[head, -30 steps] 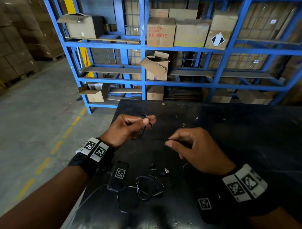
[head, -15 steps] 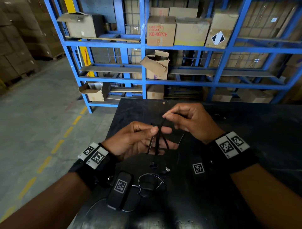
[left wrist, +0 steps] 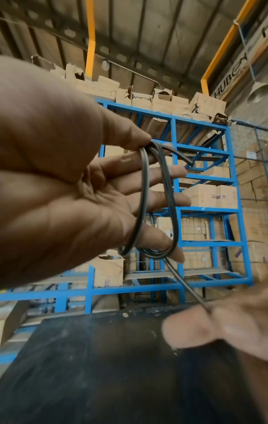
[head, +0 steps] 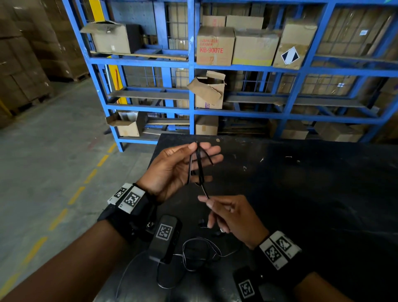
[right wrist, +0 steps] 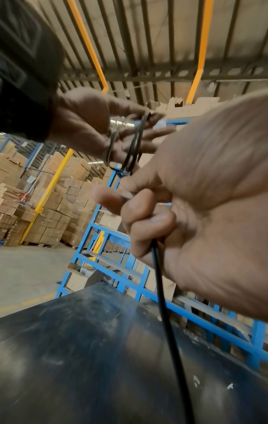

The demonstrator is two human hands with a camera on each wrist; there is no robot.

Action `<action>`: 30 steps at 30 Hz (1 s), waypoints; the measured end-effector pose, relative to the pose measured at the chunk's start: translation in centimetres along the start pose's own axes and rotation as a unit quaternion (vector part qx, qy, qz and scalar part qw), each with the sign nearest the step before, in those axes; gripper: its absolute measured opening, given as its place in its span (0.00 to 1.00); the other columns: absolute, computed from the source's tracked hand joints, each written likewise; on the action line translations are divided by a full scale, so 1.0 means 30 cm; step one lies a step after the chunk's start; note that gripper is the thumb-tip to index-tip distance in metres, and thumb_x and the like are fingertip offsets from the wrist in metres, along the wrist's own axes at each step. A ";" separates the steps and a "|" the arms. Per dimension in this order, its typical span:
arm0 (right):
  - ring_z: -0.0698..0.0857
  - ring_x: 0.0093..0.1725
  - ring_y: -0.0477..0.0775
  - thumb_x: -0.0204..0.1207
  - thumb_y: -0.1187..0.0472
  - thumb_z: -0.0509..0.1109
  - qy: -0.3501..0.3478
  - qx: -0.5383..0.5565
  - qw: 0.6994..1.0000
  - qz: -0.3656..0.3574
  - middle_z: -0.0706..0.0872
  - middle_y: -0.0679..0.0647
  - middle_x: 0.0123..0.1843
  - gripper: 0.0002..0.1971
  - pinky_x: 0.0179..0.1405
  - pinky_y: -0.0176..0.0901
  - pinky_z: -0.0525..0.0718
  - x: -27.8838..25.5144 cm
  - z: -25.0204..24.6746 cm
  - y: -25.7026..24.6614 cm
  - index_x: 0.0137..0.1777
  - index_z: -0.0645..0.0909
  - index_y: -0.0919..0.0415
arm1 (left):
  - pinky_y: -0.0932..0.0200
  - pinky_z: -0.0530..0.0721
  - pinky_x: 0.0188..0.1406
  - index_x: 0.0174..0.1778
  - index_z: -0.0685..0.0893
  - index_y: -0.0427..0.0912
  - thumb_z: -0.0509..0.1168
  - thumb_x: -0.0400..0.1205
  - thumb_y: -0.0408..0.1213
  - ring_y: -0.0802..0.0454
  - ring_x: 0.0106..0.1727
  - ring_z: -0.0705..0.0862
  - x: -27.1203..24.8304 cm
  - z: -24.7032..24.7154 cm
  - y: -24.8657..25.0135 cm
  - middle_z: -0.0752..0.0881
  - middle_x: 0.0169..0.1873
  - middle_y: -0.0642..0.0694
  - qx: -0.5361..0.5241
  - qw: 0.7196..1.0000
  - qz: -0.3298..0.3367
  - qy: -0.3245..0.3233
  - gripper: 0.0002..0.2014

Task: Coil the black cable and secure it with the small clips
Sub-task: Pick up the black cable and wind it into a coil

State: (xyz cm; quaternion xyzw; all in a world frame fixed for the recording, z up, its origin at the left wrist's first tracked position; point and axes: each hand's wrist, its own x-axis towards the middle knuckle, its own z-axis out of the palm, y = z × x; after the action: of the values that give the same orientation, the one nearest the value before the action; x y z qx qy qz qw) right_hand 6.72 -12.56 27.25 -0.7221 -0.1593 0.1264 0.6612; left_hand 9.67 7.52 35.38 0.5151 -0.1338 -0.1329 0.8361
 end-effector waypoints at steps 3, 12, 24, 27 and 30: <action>0.76 0.17 0.42 0.86 0.63 0.69 -0.004 -0.042 0.999 0.002 0.89 0.61 0.29 0.11 0.19 0.32 0.71 -0.022 0.008 -0.035 0.62 0.90 0.64 | 0.24 0.75 0.74 0.61 0.90 0.38 0.61 0.88 0.39 0.35 0.72 0.86 0.008 -0.016 0.000 0.89 0.67 0.33 0.069 0.996 0.025 0.054 0.15; 0.87 0.26 0.42 0.80 0.57 0.76 0.015 -0.303 0.942 -0.146 0.86 0.41 0.25 0.05 0.36 0.36 0.88 -0.018 -0.085 -0.301 0.43 0.91 0.55 | 0.66 0.72 0.27 0.50 0.93 0.31 0.62 0.90 0.34 0.55 0.25 0.75 -0.016 -0.062 -0.042 0.87 0.27 0.42 0.310 0.949 0.038 0.035 0.15; 0.85 0.28 0.39 0.80 0.69 0.74 0.013 -0.106 0.980 -0.168 0.91 0.43 0.33 0.07 0.29 0.25 0.76 0.142 -0.162 -0.250 0.54 0.91 0.69 | 0.26 0.73 0.73 0.60 0.89 0.32 0.55 0.90 0.40 0.23 0.71 0.83 -0.080 -0.024 -0.059 0.95 0.46 0.34 0.042 0.994 -0.080 -0.069 0.20; 0.84 0.29 0.45 0.82 0.65 0.71 0.018 -0.035 0.991 -0.129 0.91 0.61 0.37 0.08 0.23 0.32 0.74 0.138 -0.127 -0.200 0.54 0.92 0.63 | 0.20 0.68 0.75 0.65 0.88 0.35 0.55 0.90 0.42 0.26 0.72 0.83 -0.079 -0.016 -0.054 0.95 0.50 0.38 0.020 0.994 -0.071 -0.078 0.21; 0.77 0.22 0.47 0.83 0.62 0.71 0.034 0.016 0.995 -0.089 0.90 0.67 0.36 0.09 0.18 0.34 0.68 0.134 -0.088 -0.142 0.50 0.94 0.53 | 0.16 0.69 0.74 0.68 0.87 0.35 0.62 0.87 0.41 0.26 0.72 0.83 -0.071 -0.014 -0.057 0.95 0.49 0.39 -0.004 0.997 -0.044 -0.070 0.19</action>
State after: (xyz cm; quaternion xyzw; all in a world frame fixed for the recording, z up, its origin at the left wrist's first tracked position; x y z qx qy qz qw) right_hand 11.18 -13.06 31.83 -0.6986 -0.1982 0.0452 0.6860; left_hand 7.71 7.89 33.48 0.5062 -0.1687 -0.2063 0.8202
